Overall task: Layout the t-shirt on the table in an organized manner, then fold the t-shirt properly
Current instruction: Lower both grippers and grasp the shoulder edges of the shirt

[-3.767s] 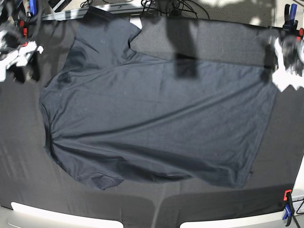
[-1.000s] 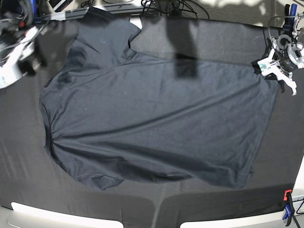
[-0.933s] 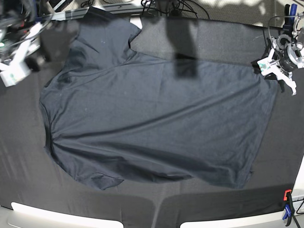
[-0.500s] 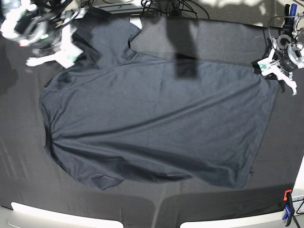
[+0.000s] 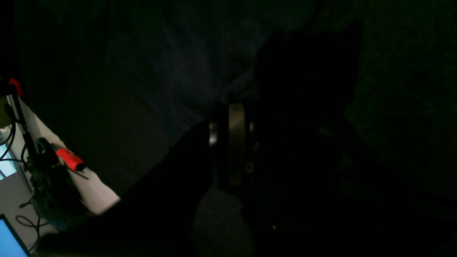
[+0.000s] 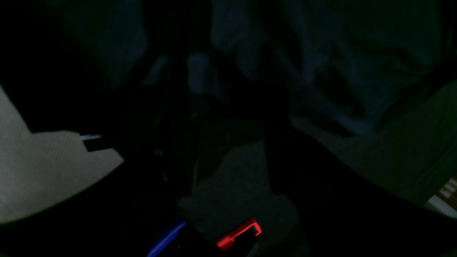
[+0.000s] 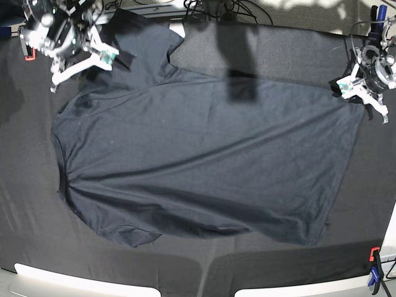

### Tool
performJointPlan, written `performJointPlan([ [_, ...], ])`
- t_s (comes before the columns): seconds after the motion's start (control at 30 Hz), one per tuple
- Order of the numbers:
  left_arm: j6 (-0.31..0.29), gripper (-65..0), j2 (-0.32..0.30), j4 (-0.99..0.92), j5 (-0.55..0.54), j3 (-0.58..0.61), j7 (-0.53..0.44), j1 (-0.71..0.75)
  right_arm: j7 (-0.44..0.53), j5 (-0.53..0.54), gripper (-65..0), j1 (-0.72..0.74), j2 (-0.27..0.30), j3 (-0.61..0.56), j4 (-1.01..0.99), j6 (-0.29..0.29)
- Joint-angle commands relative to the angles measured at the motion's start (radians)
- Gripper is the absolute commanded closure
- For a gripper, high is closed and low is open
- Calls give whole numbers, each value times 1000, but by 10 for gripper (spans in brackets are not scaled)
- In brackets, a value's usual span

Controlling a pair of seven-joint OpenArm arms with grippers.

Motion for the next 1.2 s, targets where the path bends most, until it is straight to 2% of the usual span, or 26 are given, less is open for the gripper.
performJointPlan([
  [0.0, 11, 0, -20, 10, -4, -10, -10, -8, 20, -37, -289, 13, 15, 7, 14, 6],
  [0.23, 11, 0, -21, 10, -4, -10, -16, -8, 95, -207, -289, 60, 19, 7, 14, -13],
  [0.43, 11, 0, -20, 10, -4, -10, -16, -8, 130, -323, -289, 60, 48, 7, -8, -14],
  [0.57, 11, 0, -20, 10, -4, -10, -16, -8, 257, -453, -289, 60, 47, 7, -87, -15],
  [0.63, 11, 0, -20, 10, -4, -10, -16, -8, 318, -500, -289, 60, 47, 7, -114, -57],
  [0.7, 11, 0, -20, 10, -4, -10, -20, -8, 364, -503, -289, 63, 47, 7, -119, -91],
  [0.77, 11, 0, -20, 10, -5, -10, -28, -8, 398, -503, -289, 73, 47, 7, -119, -90],
  [0.87, 11, 0, -20, 10, -5, -10, -31, -8, 408, -503, -288, 85, 47, 7, -121, -56],
  [1.03, 11, 0, -20, 10, -5, -10, -31, -8, 505, -504, -288, 85, 43, 7, -122, -53],
  [1.1, 11, 0, -20, 10, -5, -10, -31, -8, 507, -524, -288, 84, 42, 7, -122, 3],
  [1.17, 11, 0, -20, 10, -5, -10, -31, -8, 509, -526, -279, 84, 42, 7, -125, 6],
])
